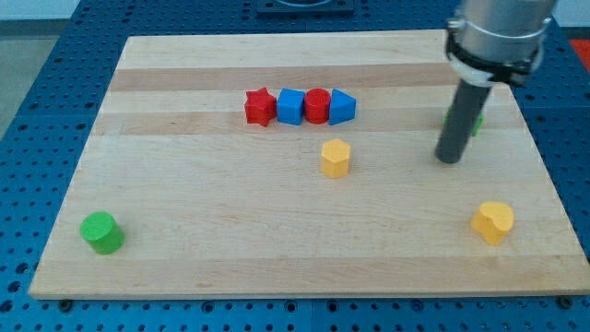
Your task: Move the green star to the right of the yellow hexagon
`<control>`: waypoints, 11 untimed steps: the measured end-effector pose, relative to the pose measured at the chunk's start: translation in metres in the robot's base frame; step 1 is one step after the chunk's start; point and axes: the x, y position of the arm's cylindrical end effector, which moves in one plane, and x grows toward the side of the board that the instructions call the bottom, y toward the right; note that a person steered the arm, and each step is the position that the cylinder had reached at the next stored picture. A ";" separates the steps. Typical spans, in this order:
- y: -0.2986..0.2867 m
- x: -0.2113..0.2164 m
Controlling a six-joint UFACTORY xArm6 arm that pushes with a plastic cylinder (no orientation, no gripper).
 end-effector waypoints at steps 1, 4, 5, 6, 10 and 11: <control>0.038 0.000; 0.057 -0.043; 0.057 -0.057; 0.045 -0.069; -0.008 -0.048; -0.008 -0.030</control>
